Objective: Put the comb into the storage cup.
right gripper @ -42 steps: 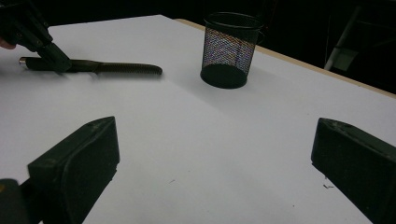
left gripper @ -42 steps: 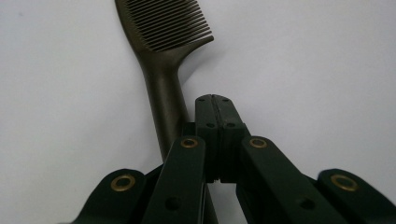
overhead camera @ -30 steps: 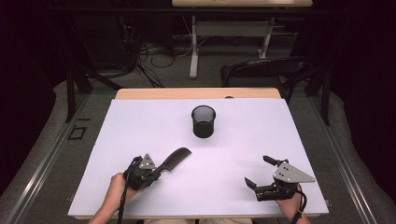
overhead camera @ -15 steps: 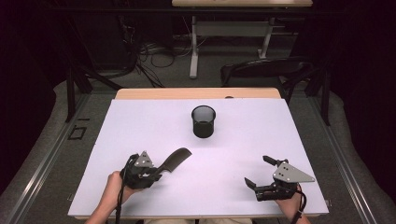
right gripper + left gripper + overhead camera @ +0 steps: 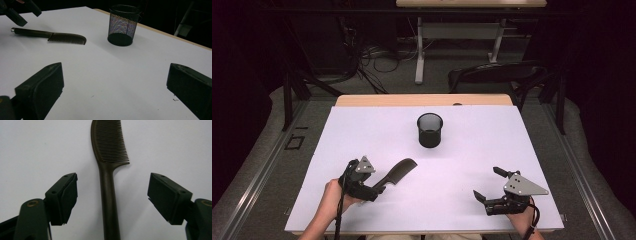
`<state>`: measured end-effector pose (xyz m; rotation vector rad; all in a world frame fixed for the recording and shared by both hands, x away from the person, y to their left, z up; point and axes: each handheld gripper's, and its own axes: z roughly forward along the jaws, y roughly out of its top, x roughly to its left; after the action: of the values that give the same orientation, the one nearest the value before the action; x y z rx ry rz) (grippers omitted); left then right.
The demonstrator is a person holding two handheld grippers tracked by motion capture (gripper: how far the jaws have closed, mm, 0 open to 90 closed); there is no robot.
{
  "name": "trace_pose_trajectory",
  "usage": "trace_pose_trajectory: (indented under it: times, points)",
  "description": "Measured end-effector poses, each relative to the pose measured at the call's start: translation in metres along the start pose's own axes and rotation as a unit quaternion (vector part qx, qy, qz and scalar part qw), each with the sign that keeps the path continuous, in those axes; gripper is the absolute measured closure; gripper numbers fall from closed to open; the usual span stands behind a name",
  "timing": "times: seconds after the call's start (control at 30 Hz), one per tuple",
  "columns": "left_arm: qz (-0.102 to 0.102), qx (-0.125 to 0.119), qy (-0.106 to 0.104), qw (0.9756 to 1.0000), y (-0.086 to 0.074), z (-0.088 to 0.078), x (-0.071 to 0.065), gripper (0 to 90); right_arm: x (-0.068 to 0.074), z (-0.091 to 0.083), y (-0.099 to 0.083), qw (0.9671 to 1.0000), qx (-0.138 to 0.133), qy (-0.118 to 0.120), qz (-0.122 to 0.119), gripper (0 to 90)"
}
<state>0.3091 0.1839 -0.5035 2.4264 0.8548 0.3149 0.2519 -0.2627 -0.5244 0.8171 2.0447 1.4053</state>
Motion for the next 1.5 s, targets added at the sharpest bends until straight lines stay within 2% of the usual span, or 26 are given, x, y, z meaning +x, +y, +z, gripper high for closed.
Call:
trace_pose_trajectory:
  times: [0.13, 0.37, 0.63, 1.03, 1.13, 1.2, 1.3, 1.4, 1.5]
  points:
    - [0.004, 0.015, 0.005, 0.9999, 0.004, 0.001, 0.001, 16.4, 0.000, 0.001, 0.000, 1.0000, -0.001, 0.000, 0.000, 0.7]
    - [-0.002, 0.031, 0.009, 0.9995, 0.007, 0.004, 0.004, 9.4, -0.001, 0.002, -0.001, 1.0000, 0.003, 0.001, 0.004, 0.7]
    - [-0.005, 0.075, 0.019, 0.9970, 0.014, 0.012, 0.005, 0.5, 0.000, 0.003, -0.002, 1.0000, 0.003, 0.003, 0.006, 0.7]
    - [0.005, 0.112, 0.028, 0.9933, 0.025, 0.021, 0.006, 0.9, 0.000, 0.004, -0.002, 0.9999, 0.010, 0.006, 0.004, 0.7]
    - [0.002, 0.117, 0.030, 0.9927, 0.028, 0.023, 0.006, 0.9, 0.000, 0.004, -0.002, 0.9999, 0.010, 0.006, 0.003, 0.7]
    - [0.003, 0.121, 0.029, 0.9922, 0.029, 0.025, 0.006, 3.7, 0.000, 0.004, -0.002, 0.9999, 0.010, 0.007, 0.004, 0.7]
    - [0.007, 0.127, 0.028, 0.9915, 0.031, 0.029, 0.005, 17.0, 0.000, 0.004, -0.002, 0.9999, 0.012, 0.007, 0.005, 0.7]
    - [0.003, 0.136, 0.018, 0.9905, 0.033, 0.033, 0.004, 25.8, 0.000, 0.004, -0.002, 0.9999, 0.012, 0.008, 0.004, 0.7]
    - [0.007, 0.147, 0.017, 0.9890, 0.035, 0.036, 0.003, 34.1, 0.000, 0.005, -0.003, 0.9999, 0.012, 0.008, 0.004, 0.7]
